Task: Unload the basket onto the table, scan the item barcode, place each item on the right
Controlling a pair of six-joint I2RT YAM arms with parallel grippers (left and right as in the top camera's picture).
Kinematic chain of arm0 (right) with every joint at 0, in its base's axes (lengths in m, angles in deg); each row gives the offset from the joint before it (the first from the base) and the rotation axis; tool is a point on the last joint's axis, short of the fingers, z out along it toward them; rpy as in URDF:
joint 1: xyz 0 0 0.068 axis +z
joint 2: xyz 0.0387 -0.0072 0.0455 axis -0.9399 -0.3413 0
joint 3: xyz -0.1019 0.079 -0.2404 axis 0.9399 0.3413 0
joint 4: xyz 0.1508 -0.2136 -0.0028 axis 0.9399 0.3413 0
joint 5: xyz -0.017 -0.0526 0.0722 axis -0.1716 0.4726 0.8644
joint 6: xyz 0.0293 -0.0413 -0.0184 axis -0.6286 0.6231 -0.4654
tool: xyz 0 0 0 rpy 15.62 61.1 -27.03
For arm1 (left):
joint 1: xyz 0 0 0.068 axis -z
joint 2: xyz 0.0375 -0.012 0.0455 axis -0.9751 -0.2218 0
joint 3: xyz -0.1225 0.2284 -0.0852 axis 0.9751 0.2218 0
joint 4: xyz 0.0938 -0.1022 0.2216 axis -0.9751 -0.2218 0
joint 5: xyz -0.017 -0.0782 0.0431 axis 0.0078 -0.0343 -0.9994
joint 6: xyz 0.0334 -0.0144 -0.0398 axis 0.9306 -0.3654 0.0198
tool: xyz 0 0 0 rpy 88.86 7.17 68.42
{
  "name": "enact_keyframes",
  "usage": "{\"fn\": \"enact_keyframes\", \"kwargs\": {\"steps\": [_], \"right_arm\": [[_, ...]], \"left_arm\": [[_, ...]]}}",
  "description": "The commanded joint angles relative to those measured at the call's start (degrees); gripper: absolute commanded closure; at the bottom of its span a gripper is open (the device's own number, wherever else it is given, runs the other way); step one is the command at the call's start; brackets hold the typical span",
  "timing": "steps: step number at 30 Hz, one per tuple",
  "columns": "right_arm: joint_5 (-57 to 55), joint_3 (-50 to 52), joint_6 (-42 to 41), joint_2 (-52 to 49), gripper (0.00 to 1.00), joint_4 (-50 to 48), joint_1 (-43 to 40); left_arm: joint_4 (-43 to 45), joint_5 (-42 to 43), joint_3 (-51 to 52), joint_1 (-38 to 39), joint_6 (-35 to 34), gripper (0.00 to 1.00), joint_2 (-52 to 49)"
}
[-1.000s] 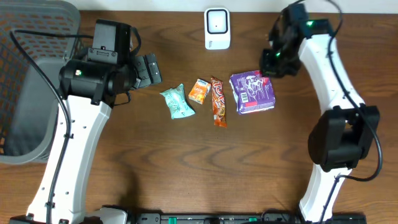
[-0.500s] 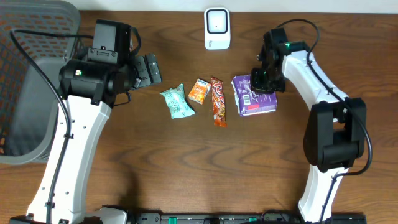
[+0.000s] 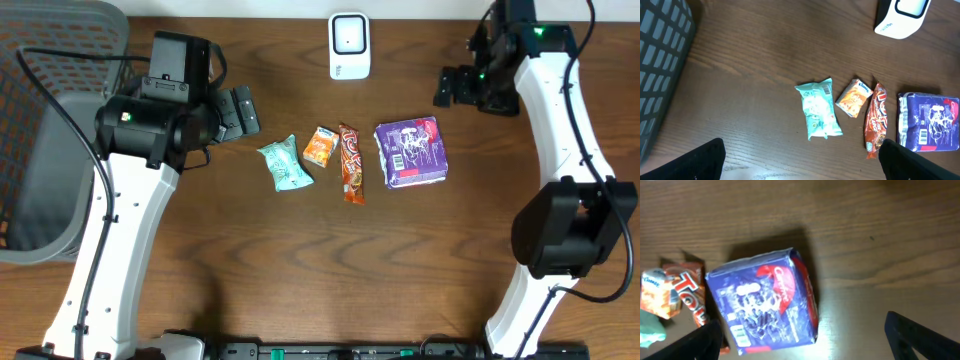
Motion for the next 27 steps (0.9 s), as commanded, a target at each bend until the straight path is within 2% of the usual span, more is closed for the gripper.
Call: {"fn": "enact_keyframes", "kwargs": {"steps": [1, 4, 9, 12, 16, 17, 23, 27], "right_arm": [[11.1, 6.1, 7.9, 0.1, 0.01, -2.5, -2.0], [18.7, 13.3, 10.7, 0.1, 0.01, -7.9, -2.6], [18.7, 25.0, 6.6, 0.1, 0.04, -20.5, -2.6], [20.0, 29.6, 4.9, 0.1, 0.3, -25.2, -2.6], [20.9, 30.8, 4.1, 0.1, 0.91, -25.9, -2.5], [21.4, 30.3, 3.8, 0.2, 0.99, -25.5, -2.6], [19.9, 21.6, 2.9, 1.2, 0.99, -18.1, -2.8], [2.3, 13.4, -4.8, 4.0, 0.99, -11.5, -1.4]], "left_arm": [[-0.2, 0.2, 0.0, -0.2, -0.3, 0.02, -0.4], [-0.2, 0.2, 0.0, -0.2, -0.3, 0.02, -0.4], [-0.2, 0.1, 0.0, -0.2, -0.3, 0.02, -0.4], [-0.2, 0.1, 0.0, -0.2, -0.3, 0.02, -0.4], [-0.2, 0.2, 0.0, -0.2, -0.3, 0.02, -0.4], [-0.2, 0.1, 0.0, -0.2, -0.3, 0.02, -0.4], [-0.2, 0.1, 0.0, -0.2, -0.3, 0.02, -0.4], [-0.2, 0.2, 0.0, -0.2, -0.3, 0.02, -0.4]]}}
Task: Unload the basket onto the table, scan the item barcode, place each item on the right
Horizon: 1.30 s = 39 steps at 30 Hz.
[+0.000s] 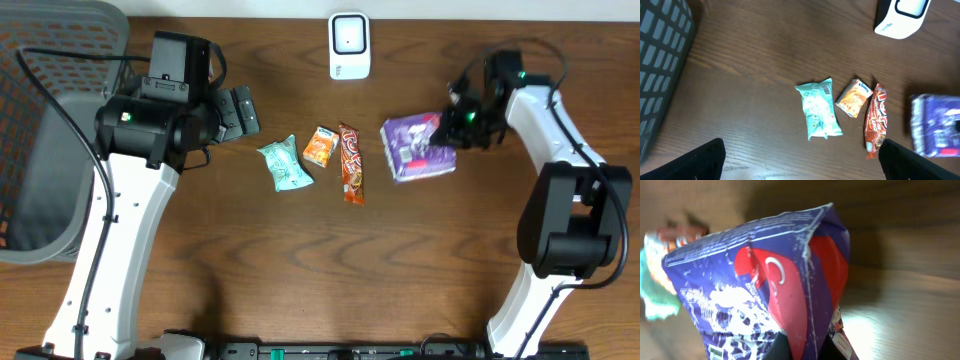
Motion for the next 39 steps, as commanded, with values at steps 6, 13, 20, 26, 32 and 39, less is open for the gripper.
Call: {"fn": "enact_keyframes", "kwargs": {"steps": [6, 13, 20, 26, 32, 39], "right_arm": [[-53.7, -9.8, -18.6, 8.2, 0.99, 9.1, 7.5], [-79.1, -5.5, -27.2, 5.6, 0.99, 11.0, 15.1], [-76.1, 0.0, -27.2, -0.9, 0.94, 6.5, 22.6], [-71.4, 0.0, -26.3, -3.5, 0.58, 2.2, 31.0], [-64.5, -4.5, -21.7, -3.1, 0.2, 0.0, 37.0], [-58.6, -21.8, -18.6, -3.1, 0.02, 10.5, 33.4]], "left_arm": [[-0.2, 0.2, 0.0, -0.2, -0.3, 0.02, -0.4], [-0.2, 0.1, 0.0, -0.2, -0.3, 0.02, -0.4], [-0.2, 0.1, 0.0, -0.2, -0.3, 0.02, -0.4], [-0.2, 0.1, 0.0, -0.2, -0.3, 0.02, -0.4], [-0.2, 0.2, 0.0, -0.2, -0.3, 0.02, -0.4], [-0.2, 0.1, 0.0, -0.2, -0.3, 0.02, -0.4]]}}
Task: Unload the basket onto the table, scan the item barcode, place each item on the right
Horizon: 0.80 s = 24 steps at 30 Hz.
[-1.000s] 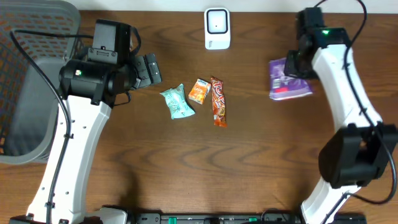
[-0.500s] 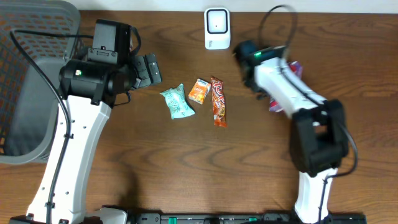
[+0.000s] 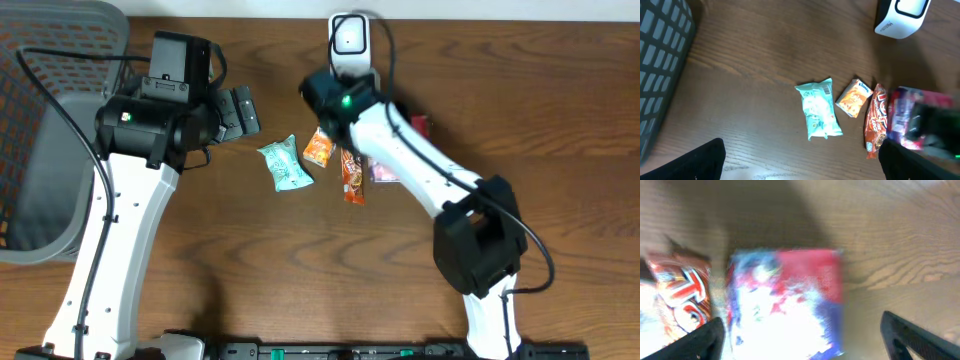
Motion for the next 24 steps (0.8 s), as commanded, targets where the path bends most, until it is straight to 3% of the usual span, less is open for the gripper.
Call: {"fn": "enact_keyframes", "kwargs": {"steps": [1, 5, 8, 12, 16, 24], "right_arm": [[5.3, -8.7, 3.7, 0.9, 0.02, 3.2, -4.4], [19.1, -13.3, 10.0, 0.9, 0.03, 5.8, -11.8], [37.4, -12.7, 16.0, 0.5, 0.04, 6.7, -18.6], [56.9, -7.9, 22.0, 0.1, 0.21, 8.0, -26.7], [63.4, 0.2, 22.5, 0.1, 0.29, 5.9, -31.2], [75.8, 18.2, 23.8, 0.1, 0.31, -10.5, -33.6]], "left_arm": [[-0.2, 0.1, 0.0, -0.2, -0.3, 0.02, -0.4], [-0.2, 0.1, 0.0, -0.2, -0.3, 0.02, -0.4], [-0.2, 0.1, 0.0, -0.2, -0.3, 0.02, -0.4], [-0.2, 0.1, 0.0, -0.2, -0.3, 0.02, -0.4], [-0.2, 0.1, 0.0, -0.2, -0.3, 0.02, -0.4], [-0.2, 0.1, 0.0, -0.2, -0.3, 0.02, -0.4]]}}
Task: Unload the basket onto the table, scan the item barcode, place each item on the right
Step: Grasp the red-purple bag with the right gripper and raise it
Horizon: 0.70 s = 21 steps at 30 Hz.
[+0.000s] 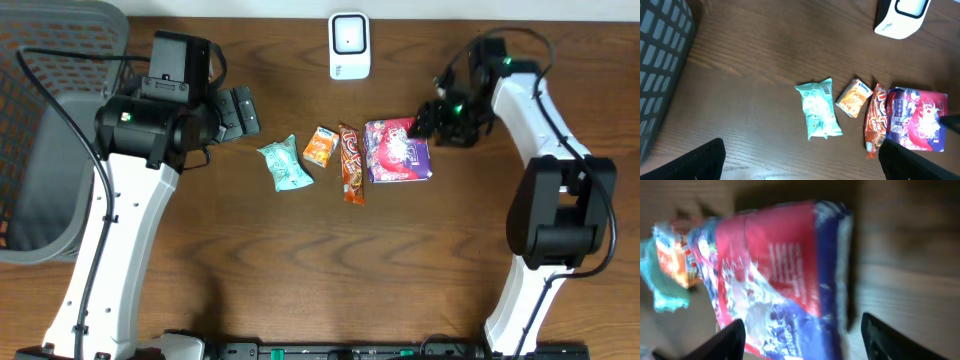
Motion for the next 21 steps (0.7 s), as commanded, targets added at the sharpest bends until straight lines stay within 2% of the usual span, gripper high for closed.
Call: {"fn": "enact_keyframes", "kwargs": {"steps": [1, 3, 6, 7, 10, 11, 16, 21], "right_arm": [[9.5, 6.3, 1.7, -0.3, 0.32, -5.3, 0.0], [9.2, 9.3, 0.4, -0.3, 0.38, -8.8, 0.5], [9.3, 12.7, -1.7, -0.3, 0.41, -13.0, 1.1], [10.0, 13.1, -1.8, -0.3, 0.48, -13.2, 1.2], [14.8, 12.9, -4.0, -0.2, 0.93, -13.0, 1.1], [17.6, 12.5, -6.2, -0.2, 0.99, -13.0, 0.9], [33.3, 9.6, -20.6, -0.2, 0.99, -13.7, -0.3], [46.6, 7.6, -45.8, -0.2, 0.99, -13.7, -1.4]], "left_arm": [[-0.2, 0.2, 0.0, -0.2, -0.3, 0.02, -0.4], [-0.2, 0.2, 0.0, -0.2, -0.3, 0.02, -0.4], [-0.2, 0.2, 0.0, -0.2, -0.3, 0.02, -0.4], [-0.2, 0.2, 0.0, -0.2, -0.3, 0.02, -0.4], [-0.2, 0.2, 0.0, -0.2, -0.3, 0.02, -0.4], [-0.2, 0.2, 0.0, -0.2, -0.3, 0.02, -0.4], [-0.2, 0.2, 0.0, -0.2, -0.3, 0.02, -0.4], [-0.2, 0.2, 0.0, -0.2, -0.3, 0.02, -0.4]]}}
